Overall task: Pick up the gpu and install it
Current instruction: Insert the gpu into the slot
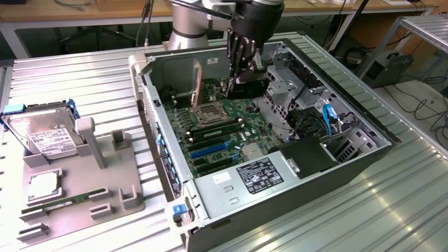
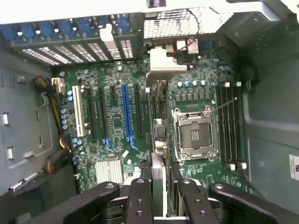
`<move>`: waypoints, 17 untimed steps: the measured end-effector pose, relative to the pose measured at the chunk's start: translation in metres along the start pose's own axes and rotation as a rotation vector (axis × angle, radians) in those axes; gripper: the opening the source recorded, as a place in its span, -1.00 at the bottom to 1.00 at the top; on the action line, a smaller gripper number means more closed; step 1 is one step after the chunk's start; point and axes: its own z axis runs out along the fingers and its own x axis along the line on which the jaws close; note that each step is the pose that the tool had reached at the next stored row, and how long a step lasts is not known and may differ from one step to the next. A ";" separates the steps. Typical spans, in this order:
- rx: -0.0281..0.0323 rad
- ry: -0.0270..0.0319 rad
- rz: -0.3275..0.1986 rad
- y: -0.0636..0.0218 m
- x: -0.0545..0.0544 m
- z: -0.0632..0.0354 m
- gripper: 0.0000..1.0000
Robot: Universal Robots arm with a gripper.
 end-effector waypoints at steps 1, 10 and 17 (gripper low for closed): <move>-0.0010 0.0016 -0.044 0.0000 0.000 0.0005 -0.47; -0.0029 0.0048 -0.118 -0.0008 0.005 0.0052 -0.47; -0.0029 0.0048 -0.118 -0.0009 0.006 0.0061 -0.47</move>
